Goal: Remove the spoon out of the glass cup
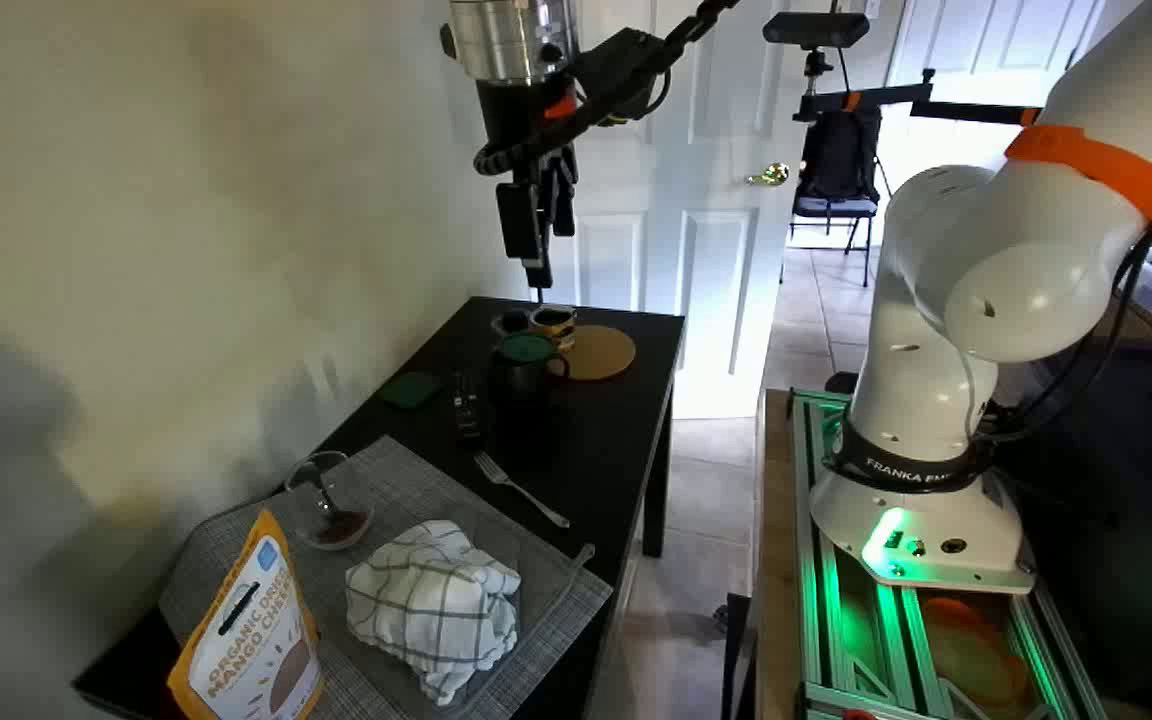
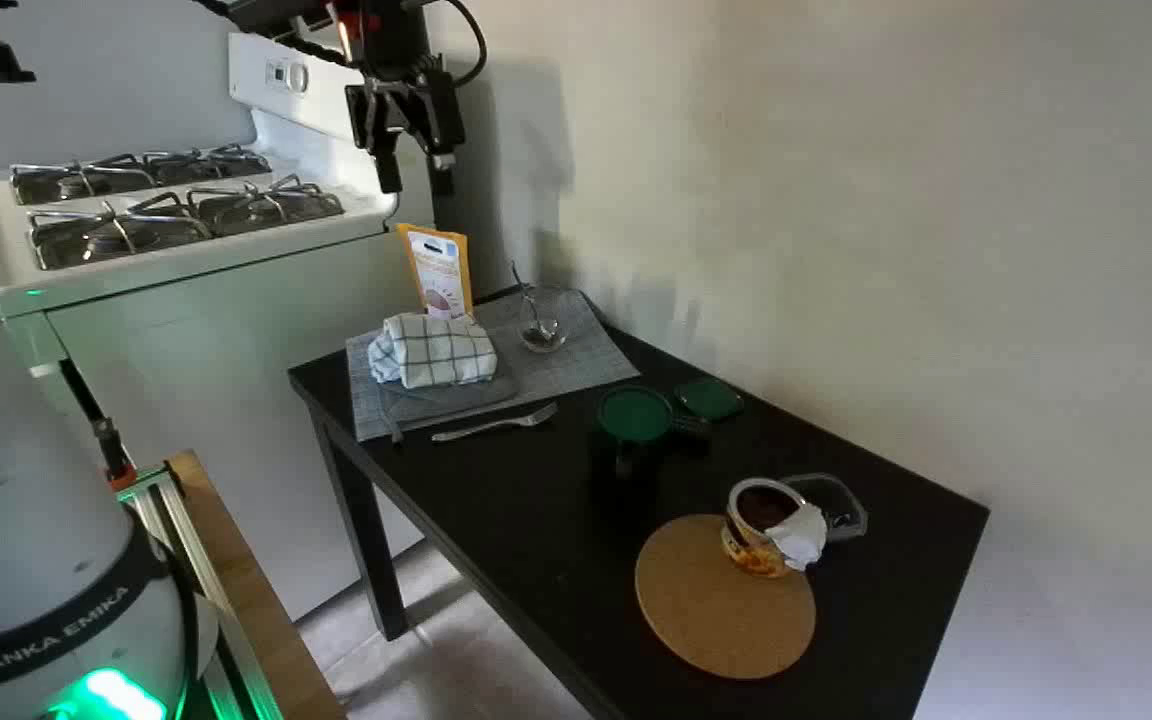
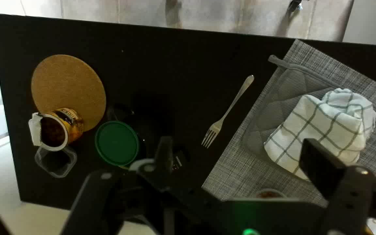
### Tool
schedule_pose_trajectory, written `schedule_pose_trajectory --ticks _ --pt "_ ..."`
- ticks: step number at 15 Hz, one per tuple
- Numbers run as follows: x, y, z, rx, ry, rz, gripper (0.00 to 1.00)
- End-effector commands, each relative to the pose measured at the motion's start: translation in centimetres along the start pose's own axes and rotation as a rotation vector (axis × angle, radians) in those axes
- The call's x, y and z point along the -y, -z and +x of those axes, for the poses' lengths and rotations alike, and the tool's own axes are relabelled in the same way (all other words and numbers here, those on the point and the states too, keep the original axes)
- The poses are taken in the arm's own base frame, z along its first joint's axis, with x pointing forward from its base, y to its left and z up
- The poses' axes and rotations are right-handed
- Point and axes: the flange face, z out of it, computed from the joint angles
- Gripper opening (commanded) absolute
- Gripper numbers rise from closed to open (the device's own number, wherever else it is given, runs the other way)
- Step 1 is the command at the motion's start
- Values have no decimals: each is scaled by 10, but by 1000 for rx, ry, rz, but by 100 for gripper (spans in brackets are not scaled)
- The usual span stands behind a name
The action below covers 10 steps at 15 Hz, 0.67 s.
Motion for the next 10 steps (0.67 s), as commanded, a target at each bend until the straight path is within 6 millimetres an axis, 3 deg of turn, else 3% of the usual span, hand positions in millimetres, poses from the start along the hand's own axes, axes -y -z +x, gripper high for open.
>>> schedule_pose_trajectory --ticks 1,3,7,10 --pt "0 1 0 1 0 0 100" --pt "-5 2 8 -15 27 -26 100" --pt "-31 2 59 -99 268 -102 100" --pt "-39 -18 103 -146 411 -47 100"
